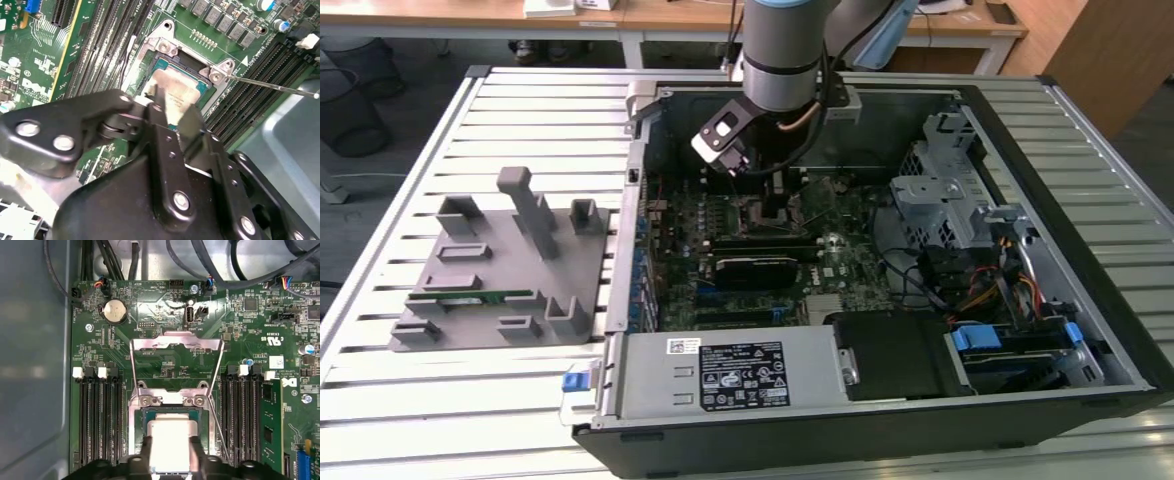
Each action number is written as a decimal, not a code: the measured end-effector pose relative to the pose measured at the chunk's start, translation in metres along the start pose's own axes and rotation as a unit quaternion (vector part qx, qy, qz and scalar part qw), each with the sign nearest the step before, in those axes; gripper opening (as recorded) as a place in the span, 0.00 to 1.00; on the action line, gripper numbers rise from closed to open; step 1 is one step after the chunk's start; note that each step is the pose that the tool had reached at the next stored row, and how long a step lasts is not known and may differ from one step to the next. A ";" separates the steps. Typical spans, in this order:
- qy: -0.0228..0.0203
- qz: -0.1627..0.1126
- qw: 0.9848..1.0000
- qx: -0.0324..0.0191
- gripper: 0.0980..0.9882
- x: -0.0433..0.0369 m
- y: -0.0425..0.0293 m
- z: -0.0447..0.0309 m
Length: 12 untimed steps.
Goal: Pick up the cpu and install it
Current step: 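Place the cpu into insertion slot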
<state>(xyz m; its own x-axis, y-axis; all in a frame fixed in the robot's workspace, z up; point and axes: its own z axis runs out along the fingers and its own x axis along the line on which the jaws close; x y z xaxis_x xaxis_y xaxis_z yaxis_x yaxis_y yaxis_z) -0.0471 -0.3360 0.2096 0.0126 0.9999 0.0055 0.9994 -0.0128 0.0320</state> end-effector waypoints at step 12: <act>0.000 0.000 1.000 0.000 0.01 -0.0065 0.0002 -0.0030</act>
<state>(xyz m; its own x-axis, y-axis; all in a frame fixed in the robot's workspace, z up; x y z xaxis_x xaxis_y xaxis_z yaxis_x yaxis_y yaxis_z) -0.0471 -0.3426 0.2126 0.0127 0.9999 0.0063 0.9994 -0.0129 0.0318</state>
